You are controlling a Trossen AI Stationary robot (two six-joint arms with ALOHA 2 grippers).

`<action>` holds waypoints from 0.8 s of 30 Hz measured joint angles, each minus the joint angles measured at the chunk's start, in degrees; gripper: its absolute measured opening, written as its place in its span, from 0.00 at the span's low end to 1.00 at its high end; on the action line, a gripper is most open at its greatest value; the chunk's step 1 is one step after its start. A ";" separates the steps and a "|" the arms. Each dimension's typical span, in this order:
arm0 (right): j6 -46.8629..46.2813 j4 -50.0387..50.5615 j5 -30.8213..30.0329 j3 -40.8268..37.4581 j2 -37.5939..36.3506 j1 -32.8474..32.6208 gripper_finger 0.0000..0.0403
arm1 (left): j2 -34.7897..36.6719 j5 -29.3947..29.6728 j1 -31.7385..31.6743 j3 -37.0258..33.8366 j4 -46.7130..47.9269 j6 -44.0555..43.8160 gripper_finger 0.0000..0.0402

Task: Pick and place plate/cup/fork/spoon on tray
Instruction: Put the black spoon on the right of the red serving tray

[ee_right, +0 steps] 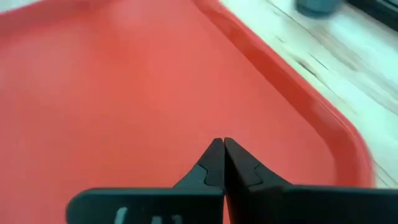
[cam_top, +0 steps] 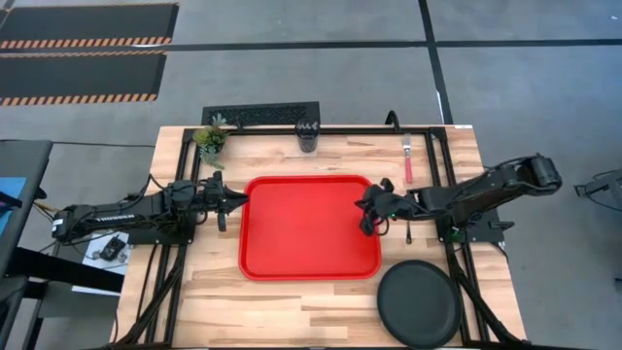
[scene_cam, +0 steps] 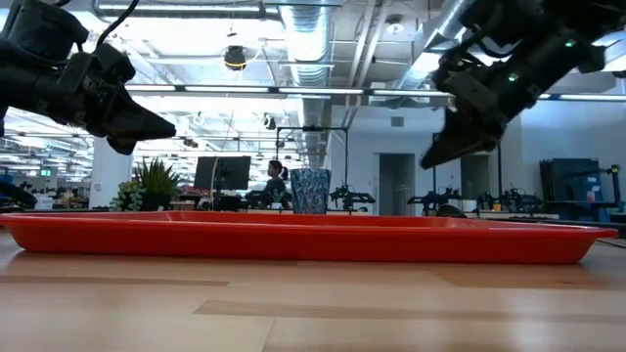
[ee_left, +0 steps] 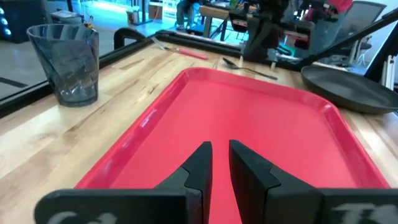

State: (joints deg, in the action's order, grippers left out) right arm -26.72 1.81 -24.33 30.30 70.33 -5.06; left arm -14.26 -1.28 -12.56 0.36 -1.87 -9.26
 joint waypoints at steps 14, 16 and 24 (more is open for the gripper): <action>-31.18 38.94 1.02 -0.15 -12.68 -1.49 0.21 | 0.00 0.04 0.00 0.02 -0.13 -0.09 0.11; -35.31 43.17 2.79 -0.14 -12.57 -2.40 0.22 | 0.00 0.07 0.00 0.02 -0.13 -0.17 0.11; -48.34 52.26 9.78 -0.10 -10.40 -2.94 0.29 | 0.00 0.09 0.00 0.00 -0.13 -0.26 0.11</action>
State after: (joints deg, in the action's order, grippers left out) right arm -75.07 54.07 -14.55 30.20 59.93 -8.00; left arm -14.26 -1.19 -12.56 0.37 -2.00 -9.52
